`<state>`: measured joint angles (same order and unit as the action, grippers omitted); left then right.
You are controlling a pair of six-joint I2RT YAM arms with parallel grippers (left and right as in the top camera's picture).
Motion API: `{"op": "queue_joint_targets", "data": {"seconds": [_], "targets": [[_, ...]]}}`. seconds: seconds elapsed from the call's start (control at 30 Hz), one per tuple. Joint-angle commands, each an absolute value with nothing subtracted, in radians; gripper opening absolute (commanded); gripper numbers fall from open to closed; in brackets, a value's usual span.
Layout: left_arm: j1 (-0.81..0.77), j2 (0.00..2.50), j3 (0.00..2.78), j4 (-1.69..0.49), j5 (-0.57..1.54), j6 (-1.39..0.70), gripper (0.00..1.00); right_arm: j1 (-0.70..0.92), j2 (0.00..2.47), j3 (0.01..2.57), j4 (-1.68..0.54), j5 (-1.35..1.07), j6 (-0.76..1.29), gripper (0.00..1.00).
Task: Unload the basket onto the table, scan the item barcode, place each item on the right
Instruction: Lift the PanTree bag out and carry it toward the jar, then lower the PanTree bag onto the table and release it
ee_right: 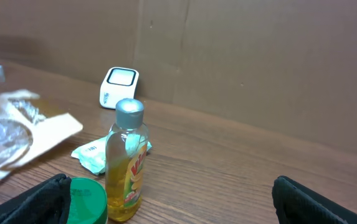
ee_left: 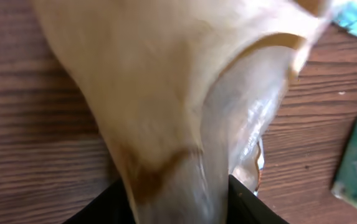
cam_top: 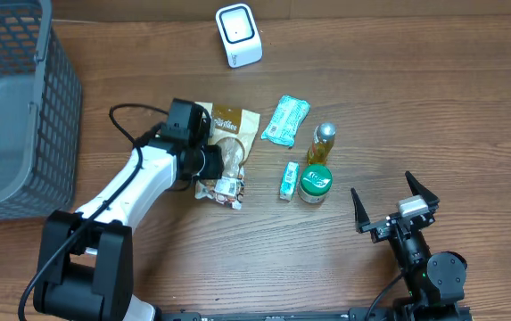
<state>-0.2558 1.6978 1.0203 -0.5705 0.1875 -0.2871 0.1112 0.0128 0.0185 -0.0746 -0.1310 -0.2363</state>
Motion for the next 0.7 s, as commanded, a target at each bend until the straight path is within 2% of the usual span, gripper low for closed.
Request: {"op": "queue_joint_targets", "data": {"seconds": [0.0, 0.17, 0.2, 0.23, 0.27, 0.47, 0.67], "targets": [[-0.262, 1.689, 0.972, -0.524, 0.172, -0.339, 0.45, 0.11, 0.003, 0.008, -0.07, -0.133, -0.237, 1.0], [-0.262, 1.688, 0.937, -0.487, 0.173, -0.349, 0.5, 0.11, 0.003, 0.008, -0.07, -0.133, -0.237, 1.0], [-0.262, 1.689, 0.936, -0.488, 0.173, -0.349, 0.58, 0.11, 0.003, 0.008, -0.07, -0.133, -0.237, 1.0], [-0.262, 1.688, 0.936, -0.489, 0.173, -0.348, 0.75, 0.11, 0.003, 0.008, -0.07, -0.133, -0.237, 1.0], [-0.262, 1.688, 0.936, -0.489, 0.176, -0.348, 0.98, 0.11, 0.003, 0.008, -0.07, -0.133, -0.237, 1.0], [-0.254, 1.681, 0.984, -0.525, 0.241, -0.346, 1.0, 0.11, 0.003, 0.008, -0.07, -0.133, -0.237, 1.0], [-0.191, 1.646, 1.185, -0.664, 0.237, -0.331, 1.0, 0.11, 0.003, 0.008, -0.07, -0.133, -0.237, 1.0]]}}
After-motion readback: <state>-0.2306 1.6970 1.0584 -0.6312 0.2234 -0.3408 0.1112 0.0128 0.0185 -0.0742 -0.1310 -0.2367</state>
